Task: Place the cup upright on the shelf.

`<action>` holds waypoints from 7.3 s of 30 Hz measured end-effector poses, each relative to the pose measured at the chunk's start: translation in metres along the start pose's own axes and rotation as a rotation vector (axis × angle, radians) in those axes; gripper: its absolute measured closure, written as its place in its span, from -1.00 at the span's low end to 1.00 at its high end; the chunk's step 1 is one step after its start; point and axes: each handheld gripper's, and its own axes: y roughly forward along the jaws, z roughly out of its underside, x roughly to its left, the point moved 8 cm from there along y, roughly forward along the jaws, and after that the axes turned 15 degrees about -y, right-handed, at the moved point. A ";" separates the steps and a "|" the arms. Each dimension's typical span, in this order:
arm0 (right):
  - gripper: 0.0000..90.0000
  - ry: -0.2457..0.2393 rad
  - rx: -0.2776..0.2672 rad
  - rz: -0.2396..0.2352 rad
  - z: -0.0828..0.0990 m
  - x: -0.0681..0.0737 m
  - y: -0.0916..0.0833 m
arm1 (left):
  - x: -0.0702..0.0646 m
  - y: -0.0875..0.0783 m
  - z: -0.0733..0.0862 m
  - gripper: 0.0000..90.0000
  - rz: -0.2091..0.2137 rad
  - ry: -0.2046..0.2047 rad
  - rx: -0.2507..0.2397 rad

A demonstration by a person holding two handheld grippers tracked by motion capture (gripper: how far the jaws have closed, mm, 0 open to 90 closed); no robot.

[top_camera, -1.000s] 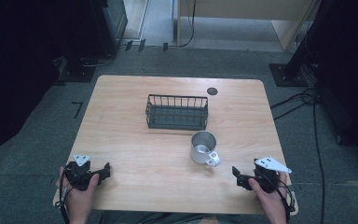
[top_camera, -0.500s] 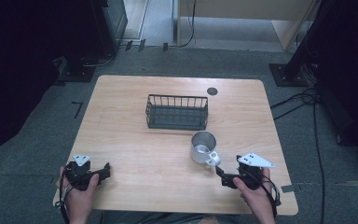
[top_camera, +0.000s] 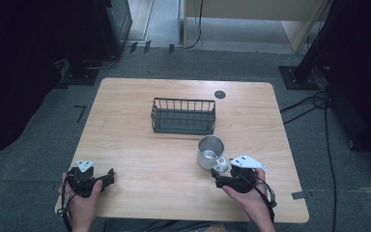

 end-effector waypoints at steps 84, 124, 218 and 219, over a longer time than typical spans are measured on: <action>0.59 -0.206 -0.120 -0.032 -0.118 -0.024 0.008 | 0.000 0.000 0.000 -1.00 0.000 -0.003 -0.003; 0.59 -0.251 -0.168 -0.060 -0.193 -0.029 0.034 | 0.000 0.000 0.000 -1.00 0.000 -0.004 -0.002; 0.32 -0.087 -0.194 -0.129 -0.122 -0.114 0.045 | 0.000 0.000 0.000 -1.00 0.000 -0.001 -0.001; 0.29 -0.084 -0.190 -0.124 -0.119 -0.114 0.042 | 0.000 0.000 0.000 -1.00 0.000 -0.002 -0.001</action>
